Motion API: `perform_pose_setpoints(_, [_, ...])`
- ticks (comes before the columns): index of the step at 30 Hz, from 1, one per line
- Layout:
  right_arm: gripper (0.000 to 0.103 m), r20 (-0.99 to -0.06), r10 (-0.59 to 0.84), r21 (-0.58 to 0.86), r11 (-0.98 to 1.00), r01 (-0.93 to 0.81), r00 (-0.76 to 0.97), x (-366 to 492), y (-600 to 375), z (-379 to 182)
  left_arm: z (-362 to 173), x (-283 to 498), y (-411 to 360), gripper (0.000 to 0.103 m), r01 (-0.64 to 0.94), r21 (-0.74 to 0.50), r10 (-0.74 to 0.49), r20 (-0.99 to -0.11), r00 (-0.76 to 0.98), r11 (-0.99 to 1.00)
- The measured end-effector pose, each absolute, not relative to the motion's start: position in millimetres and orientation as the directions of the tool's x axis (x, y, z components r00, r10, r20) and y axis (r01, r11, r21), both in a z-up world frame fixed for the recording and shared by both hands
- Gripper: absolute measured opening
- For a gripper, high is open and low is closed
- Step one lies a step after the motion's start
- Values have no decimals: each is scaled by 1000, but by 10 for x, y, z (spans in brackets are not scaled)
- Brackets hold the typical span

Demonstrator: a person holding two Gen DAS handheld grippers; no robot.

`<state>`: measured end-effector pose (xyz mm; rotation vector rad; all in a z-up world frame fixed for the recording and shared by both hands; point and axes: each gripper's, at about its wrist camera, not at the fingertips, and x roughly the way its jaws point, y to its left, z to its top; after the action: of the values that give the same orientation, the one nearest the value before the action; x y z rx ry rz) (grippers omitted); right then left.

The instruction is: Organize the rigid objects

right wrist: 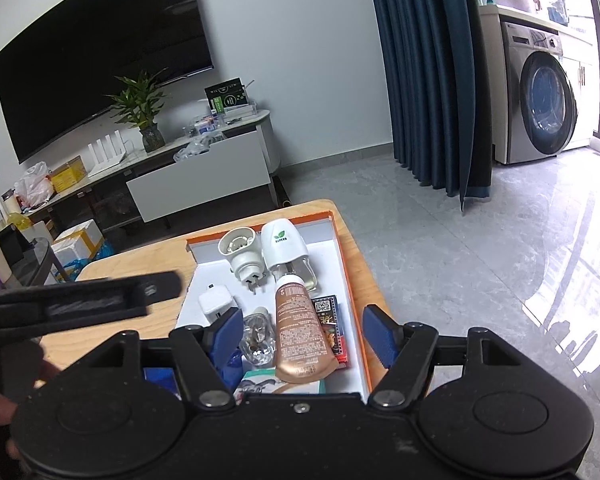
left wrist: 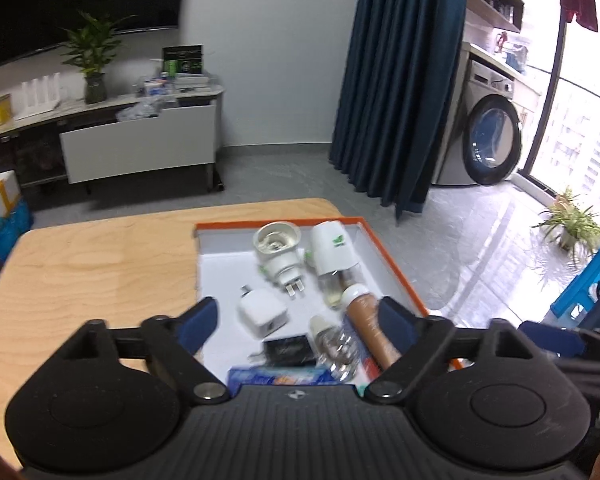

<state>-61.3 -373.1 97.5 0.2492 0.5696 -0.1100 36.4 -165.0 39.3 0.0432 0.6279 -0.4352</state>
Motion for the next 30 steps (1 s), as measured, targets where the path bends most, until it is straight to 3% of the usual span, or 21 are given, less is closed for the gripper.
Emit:
perform_pose_setpoints(6, [84,-549,-14,194,971,143,836,-823,-3719,995,429,61,-1460,103,359,-76,-331,-597,731,930])
perform_pose_setpoints(13, [85,-568,3,181,976,121,823,-1058,-3695,934,345,-123,-1422,103,312,-102,-303,-637,709,945])
perform_pose_setpoints(30, [88,-598,-7,152,981,122,801,-1343,-3652,727,-15,-464,-1459,103,207,-12,-160,-678,717,978])
